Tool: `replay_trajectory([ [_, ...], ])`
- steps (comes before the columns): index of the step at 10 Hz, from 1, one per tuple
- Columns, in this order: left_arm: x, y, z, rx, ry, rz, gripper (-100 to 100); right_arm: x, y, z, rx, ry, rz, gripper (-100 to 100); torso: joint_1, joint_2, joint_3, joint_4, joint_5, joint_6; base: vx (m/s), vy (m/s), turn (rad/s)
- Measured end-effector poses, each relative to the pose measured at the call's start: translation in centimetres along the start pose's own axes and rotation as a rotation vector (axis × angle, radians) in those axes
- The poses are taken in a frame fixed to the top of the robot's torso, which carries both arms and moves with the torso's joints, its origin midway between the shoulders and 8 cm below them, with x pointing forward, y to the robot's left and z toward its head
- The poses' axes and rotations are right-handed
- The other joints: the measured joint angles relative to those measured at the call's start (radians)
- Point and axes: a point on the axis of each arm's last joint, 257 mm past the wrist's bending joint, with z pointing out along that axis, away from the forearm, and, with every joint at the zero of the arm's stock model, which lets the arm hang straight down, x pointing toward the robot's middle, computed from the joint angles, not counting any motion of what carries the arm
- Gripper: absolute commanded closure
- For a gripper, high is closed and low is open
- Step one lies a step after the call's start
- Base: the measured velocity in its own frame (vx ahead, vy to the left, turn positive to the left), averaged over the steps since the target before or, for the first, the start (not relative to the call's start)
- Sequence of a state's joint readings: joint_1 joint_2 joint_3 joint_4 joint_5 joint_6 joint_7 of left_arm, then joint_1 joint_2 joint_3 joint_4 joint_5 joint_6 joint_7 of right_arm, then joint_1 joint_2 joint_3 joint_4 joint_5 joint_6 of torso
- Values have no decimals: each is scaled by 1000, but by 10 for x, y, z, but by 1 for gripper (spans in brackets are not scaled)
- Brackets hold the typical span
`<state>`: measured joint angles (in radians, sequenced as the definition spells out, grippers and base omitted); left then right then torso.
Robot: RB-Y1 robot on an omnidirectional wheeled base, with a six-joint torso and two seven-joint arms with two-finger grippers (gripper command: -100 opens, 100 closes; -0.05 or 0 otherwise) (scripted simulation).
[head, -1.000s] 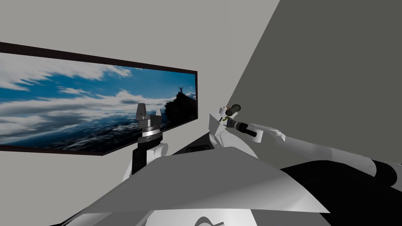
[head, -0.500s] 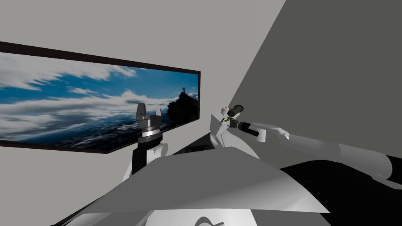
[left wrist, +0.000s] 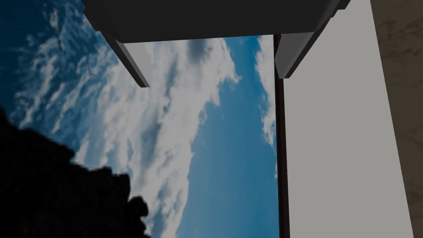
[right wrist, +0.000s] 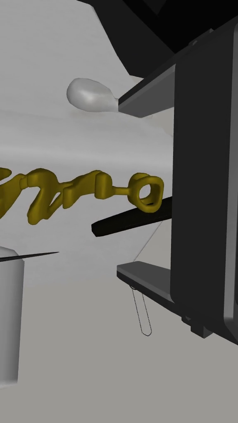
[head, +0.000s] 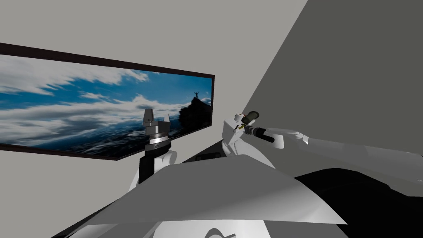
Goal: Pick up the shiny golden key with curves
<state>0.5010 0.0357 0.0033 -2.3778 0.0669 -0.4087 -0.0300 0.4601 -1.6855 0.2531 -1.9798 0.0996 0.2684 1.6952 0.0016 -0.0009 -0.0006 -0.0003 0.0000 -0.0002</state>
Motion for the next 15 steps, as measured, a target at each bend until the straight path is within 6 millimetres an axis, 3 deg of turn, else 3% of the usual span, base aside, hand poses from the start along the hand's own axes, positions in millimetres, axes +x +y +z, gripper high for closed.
replay_trajectory([
  [5, 1, 1, 0, -2, 1, -1, 0, 31, 9, -7, -62, 72, -198, -100, 3, -1, 0, 0, 0, -1, 8, 20, 20],
  [6, 1, 1, 0, -3, 1, -2, 0, 32, 9, -7, -63, 74, -203, 0, 3, -1, 0, 1, 0, -1, 0, 0, 0],
  [7, 1, 1, 0, -2, 1, -2, 0, 32, 9, -7, -63, 74, -202, -100, 3, -1, 0, 1, 0, -1, -9, -12, 157],
  [15, 1, 1, 0, -3, 1, -2, 0, 49, 32, -11, -87, 125, -154, -100, 2, -1, 0, 1, 0, -1, -12, -15, 83],
])
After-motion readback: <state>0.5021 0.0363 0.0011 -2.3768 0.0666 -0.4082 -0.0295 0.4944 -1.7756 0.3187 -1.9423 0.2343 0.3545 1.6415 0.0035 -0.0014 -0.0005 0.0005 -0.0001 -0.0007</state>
